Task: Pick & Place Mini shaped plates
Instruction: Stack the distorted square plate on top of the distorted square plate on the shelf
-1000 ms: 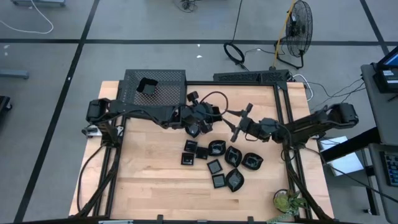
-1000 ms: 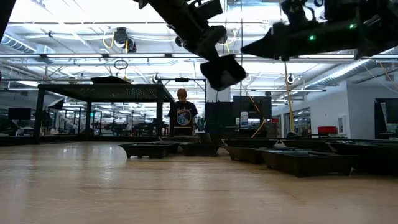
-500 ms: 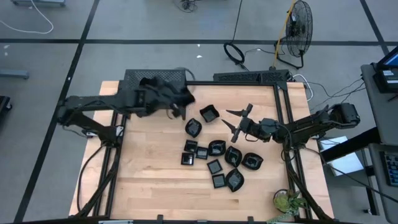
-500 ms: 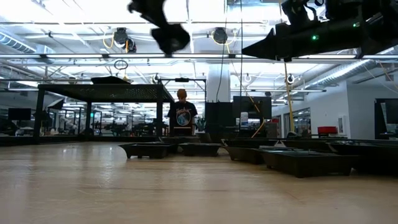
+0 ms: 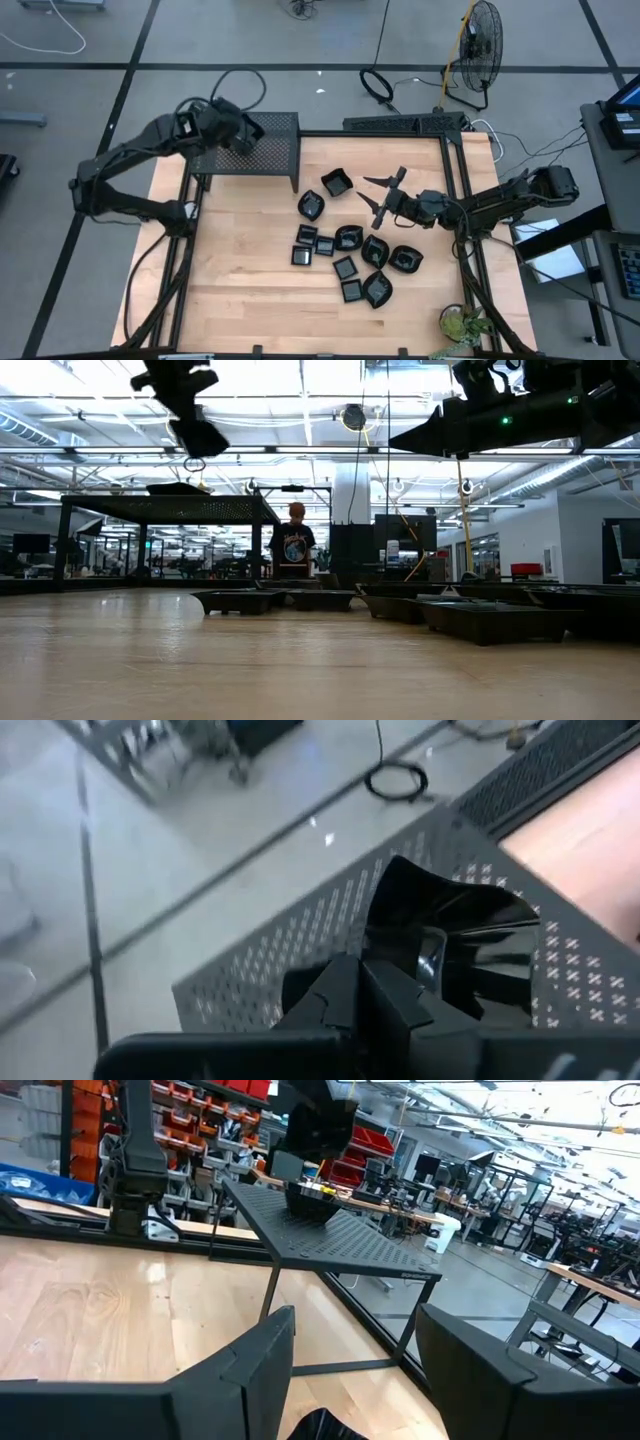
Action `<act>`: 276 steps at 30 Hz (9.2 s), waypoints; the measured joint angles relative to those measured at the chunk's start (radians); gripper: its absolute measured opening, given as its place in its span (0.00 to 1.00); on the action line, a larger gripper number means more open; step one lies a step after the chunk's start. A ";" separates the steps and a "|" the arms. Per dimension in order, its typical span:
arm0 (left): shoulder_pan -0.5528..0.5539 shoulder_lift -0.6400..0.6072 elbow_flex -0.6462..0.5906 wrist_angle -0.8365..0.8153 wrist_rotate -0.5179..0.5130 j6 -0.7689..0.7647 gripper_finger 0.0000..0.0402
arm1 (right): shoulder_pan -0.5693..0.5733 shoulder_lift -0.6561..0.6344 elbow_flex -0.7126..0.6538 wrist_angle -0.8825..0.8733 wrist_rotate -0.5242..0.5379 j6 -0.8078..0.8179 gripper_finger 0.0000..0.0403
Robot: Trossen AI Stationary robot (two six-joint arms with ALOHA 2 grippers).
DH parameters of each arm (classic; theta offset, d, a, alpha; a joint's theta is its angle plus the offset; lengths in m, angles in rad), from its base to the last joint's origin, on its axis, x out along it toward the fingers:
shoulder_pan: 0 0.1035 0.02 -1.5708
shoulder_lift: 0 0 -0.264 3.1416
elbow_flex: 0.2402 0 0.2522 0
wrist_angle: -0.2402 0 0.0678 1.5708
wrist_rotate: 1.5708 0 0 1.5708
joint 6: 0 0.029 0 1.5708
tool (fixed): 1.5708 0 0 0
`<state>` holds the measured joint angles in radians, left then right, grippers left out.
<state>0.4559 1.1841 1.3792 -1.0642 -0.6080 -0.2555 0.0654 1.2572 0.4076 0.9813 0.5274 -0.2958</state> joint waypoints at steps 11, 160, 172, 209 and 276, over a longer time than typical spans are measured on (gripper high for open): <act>0.240 -0.001 -0.066 0.014 0.155 -0.005 0.01 | 0.000 0.000 0.000 -0.018 0.000 0.000 0.49; -0.257 0.267 -0.165 0.603 0.402 0.198 0.53 | -0.151 0.119 0.132 -0.399 0.201 0.097 0.00; -0.292 0.460 -0.167 0.907 0.435 0.231 0.53 | -0.116 0.077 -0.018 -0.044 0.231 -0.083 0.00; -0.330 0.609 -0.166 1.218 0.214 0.356 0.53 | -0.116 0.077 -0.016 -0.013 0.175 -0.073 0.00; -0.331 0.609 -0.166 1.215 0.214 0.269 0.53 | -0.116 0.077 -0.015 0.023 0.073 -0.064 0.00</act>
<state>0.1254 1.7931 1.2137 0.1513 -0.3939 0.0130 -0.0502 1.3346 0.3923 1.0043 0.6006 -0.3603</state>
